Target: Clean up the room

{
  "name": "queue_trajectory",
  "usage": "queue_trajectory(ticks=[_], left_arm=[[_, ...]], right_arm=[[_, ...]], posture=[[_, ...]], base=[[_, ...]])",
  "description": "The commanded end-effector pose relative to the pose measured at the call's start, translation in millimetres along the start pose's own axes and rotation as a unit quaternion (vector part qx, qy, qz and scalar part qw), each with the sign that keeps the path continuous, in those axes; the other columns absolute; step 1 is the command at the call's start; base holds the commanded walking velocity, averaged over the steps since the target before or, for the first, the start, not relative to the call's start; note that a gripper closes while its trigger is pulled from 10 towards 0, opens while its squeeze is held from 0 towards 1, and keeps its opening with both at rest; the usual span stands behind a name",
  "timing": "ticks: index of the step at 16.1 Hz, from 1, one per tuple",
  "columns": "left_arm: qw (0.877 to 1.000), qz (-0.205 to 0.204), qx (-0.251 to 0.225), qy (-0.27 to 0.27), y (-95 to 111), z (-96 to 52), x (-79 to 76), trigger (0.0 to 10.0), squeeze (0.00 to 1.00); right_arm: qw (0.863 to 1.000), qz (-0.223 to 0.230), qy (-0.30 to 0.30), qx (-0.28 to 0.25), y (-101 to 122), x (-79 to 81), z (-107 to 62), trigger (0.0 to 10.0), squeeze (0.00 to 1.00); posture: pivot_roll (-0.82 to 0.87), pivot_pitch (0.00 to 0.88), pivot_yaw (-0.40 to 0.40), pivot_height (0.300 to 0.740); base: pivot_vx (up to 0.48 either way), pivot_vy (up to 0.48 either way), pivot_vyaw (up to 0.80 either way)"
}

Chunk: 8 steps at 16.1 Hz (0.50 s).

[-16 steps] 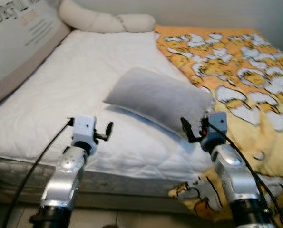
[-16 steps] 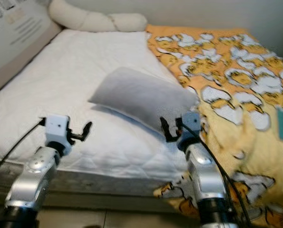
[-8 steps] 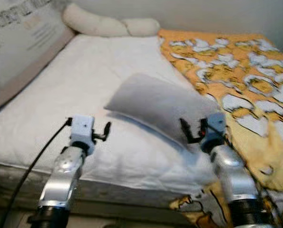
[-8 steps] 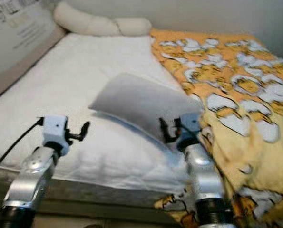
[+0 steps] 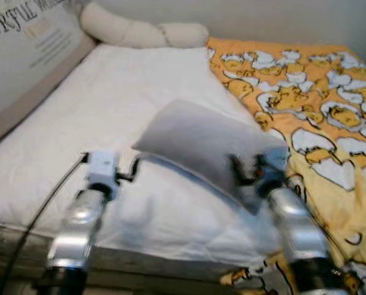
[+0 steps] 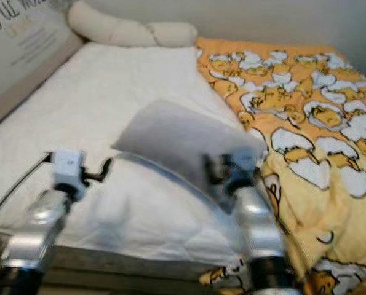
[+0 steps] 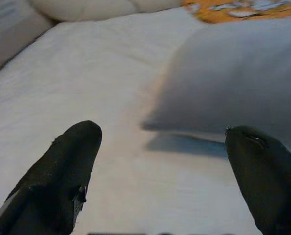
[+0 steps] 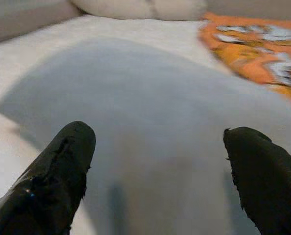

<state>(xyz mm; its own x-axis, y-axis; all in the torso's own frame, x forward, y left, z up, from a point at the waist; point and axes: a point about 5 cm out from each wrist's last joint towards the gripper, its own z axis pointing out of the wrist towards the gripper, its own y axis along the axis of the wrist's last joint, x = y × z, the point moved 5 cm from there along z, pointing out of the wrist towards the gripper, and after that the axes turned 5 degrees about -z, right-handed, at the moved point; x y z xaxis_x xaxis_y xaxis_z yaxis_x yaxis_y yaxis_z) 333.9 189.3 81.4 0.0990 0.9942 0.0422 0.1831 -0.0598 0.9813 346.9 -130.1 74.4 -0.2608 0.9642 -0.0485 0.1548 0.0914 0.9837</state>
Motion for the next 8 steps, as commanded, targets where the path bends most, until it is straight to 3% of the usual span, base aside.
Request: queue_trajectory(ticks=[1, 8], left_arm=[[1.000, 0.003, -0.006, -0.010, 4.0, 1.7, -7.3, 10.0, 0.00], [1.000, 0.006, -0.004, -0.012, 3.2, 1.1, -8.5, 10.0, 0.00]], right_arm=[[1.000, -0.004, -0.016, 0.000, 0.0, -12.9, -3.1, 10.0, 0.00], [1.000, -0.004, -0.017, 0.001, -0.7, -13.3, -3.7, 10.0, 0.00]], posture=[[0.11, 0.000, 0.010, 0.740], [0.11, 0.000, 0.014, 0.740]], base=[[0.326, 0.000, 0.00], [0.327, 0.000, 0.00]])
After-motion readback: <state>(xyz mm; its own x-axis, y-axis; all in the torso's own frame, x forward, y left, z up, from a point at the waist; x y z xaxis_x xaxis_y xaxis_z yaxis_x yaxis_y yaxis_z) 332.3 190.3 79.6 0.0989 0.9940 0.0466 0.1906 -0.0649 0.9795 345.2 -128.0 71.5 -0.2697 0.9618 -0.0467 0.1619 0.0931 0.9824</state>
